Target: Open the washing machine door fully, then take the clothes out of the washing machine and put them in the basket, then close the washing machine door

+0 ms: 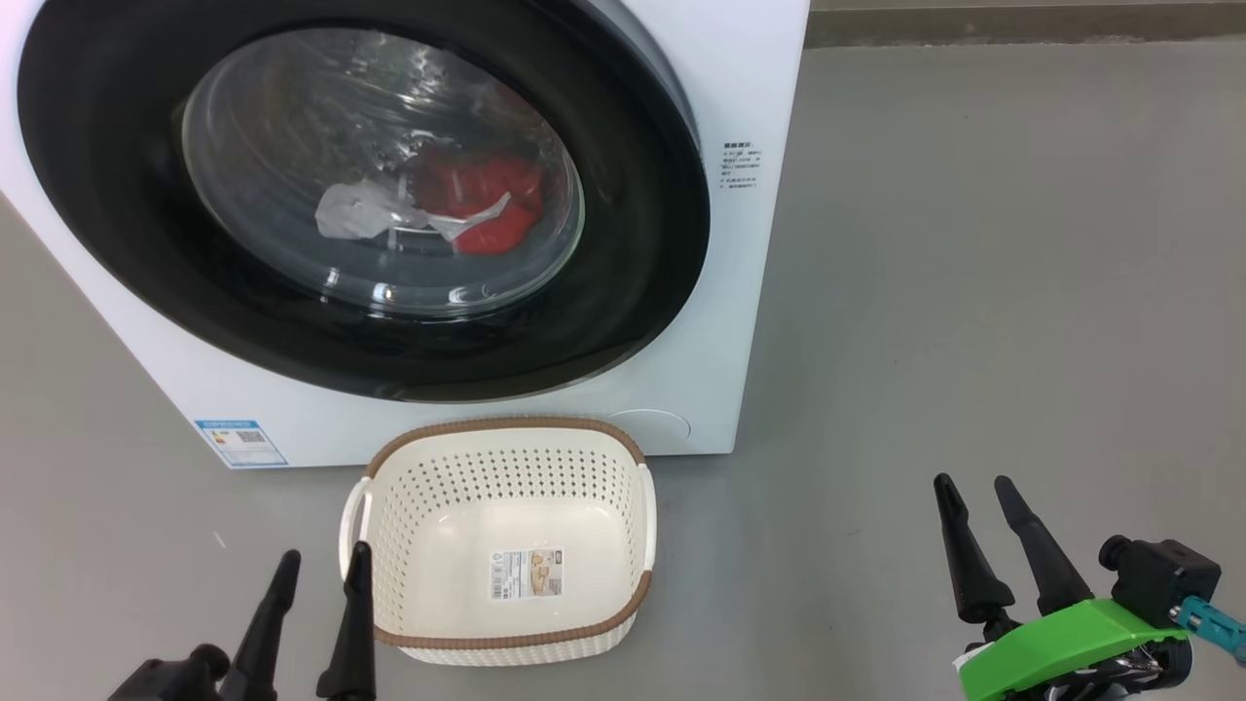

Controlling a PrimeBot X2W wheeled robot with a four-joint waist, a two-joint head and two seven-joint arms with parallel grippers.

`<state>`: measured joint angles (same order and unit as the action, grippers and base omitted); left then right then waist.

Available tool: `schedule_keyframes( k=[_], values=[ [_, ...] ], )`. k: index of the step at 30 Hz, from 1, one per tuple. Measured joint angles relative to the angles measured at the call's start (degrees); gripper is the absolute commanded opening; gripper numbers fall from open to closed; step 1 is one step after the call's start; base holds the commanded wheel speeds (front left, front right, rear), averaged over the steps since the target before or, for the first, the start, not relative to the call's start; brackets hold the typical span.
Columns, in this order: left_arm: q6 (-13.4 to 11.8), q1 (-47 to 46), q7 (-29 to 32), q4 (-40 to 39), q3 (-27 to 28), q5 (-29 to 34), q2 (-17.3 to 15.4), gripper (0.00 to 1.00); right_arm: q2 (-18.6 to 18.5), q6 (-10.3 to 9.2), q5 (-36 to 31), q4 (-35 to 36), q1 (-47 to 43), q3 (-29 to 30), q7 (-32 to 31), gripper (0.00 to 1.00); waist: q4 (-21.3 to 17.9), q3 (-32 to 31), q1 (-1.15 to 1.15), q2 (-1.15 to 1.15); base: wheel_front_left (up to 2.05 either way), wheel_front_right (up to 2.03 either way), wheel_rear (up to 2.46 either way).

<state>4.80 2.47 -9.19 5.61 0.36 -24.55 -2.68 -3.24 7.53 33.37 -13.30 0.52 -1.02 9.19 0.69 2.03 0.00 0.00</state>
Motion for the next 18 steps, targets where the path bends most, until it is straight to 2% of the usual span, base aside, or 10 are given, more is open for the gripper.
schedule_keyframes(
  k=[18],
  values=[
    [-0.22,1.19,-3.07,-1.38,0.27,11.85,-0.11,1.00,0.11,0.01,-11.45,0.94,-0.38,0.77,3.04,1.00,-0.50,0.30,0.00,0.00,0.00,0.00,0.00]
  ],
)
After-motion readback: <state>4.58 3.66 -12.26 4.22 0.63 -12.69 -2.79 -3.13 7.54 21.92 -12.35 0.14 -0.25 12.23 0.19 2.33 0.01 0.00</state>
